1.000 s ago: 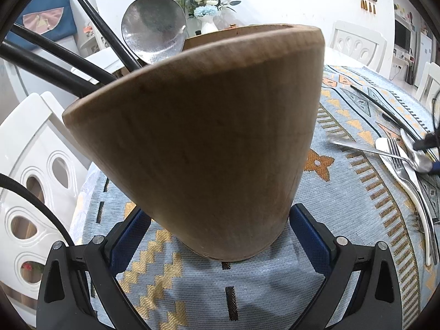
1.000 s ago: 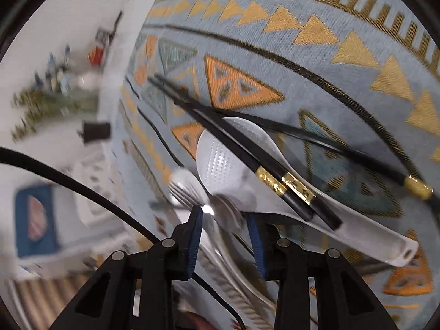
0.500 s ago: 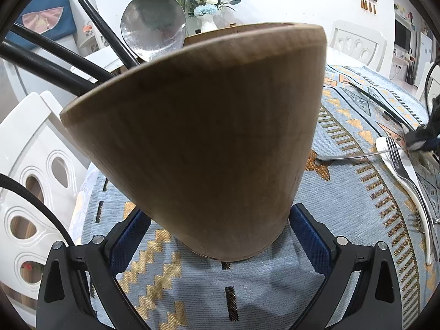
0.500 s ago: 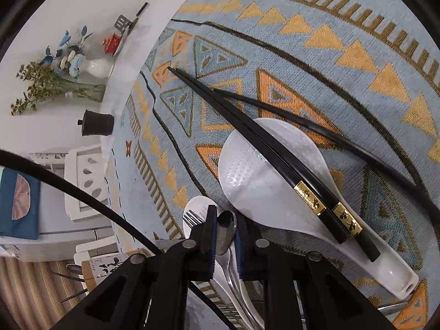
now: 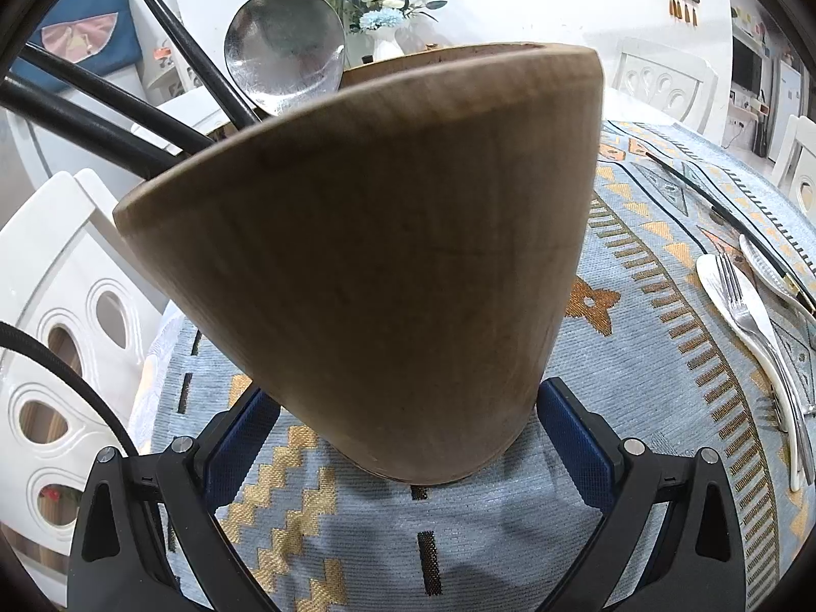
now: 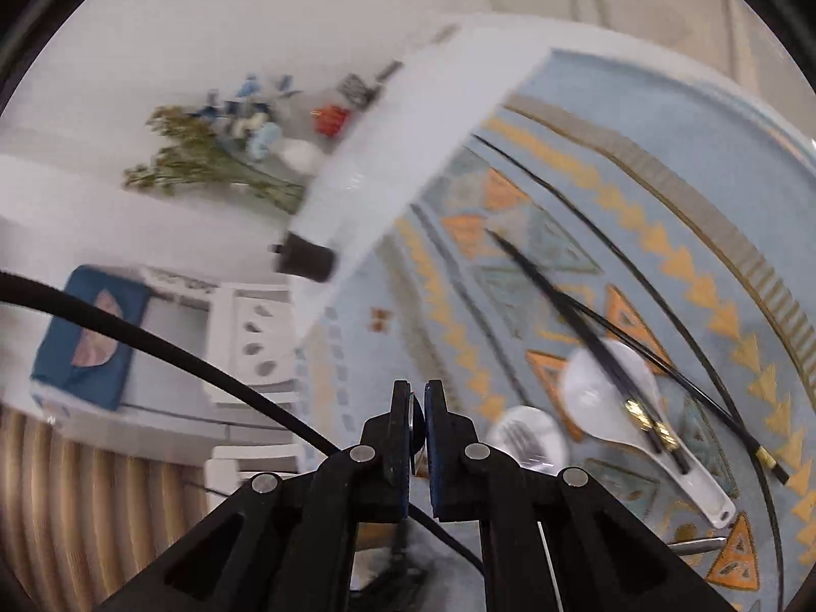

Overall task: Organize utensils
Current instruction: 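Lift the silver spoon with the right gripper over the wooden cup, then open the right gripper to drop the spoon into the wooden cup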

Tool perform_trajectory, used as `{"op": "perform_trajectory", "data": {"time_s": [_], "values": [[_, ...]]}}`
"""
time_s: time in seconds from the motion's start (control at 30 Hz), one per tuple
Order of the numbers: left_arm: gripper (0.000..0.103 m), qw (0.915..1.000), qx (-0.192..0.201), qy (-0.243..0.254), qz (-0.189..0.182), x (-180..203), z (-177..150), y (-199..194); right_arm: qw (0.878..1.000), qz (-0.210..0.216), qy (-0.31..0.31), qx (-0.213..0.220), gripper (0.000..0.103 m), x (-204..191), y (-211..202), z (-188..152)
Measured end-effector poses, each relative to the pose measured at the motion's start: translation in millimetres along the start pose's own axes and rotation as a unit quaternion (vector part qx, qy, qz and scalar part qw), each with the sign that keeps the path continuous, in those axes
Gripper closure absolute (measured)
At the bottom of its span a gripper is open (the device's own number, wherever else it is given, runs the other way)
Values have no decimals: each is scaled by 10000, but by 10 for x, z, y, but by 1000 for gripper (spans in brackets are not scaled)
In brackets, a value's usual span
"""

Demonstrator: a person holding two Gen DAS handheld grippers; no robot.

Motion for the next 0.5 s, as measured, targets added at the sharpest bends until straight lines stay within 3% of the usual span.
{"op": "perform_trajectory", "data": {"time_s": [0.17, 0.5], "values": [[2, 10000, 0, 1, 1, 0, 0, 0, 9973, 334, -646, -127, 98, -603, -56, -52], [2, 10000, -1, 1, 0, 4, 0, 0, 9744, -233, -2199, -397, 98, -1259, 217, -462]]}}
Point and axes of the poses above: each gripper's, at about its wrist camera, not at the fingertips, and y roughly the way its jaws point, x to its right, z to its top, the point moved 6 cm from there along y, roughly the way its jaws point, and after that the axes turned 2 degrees about y, right-handed, at the moved point
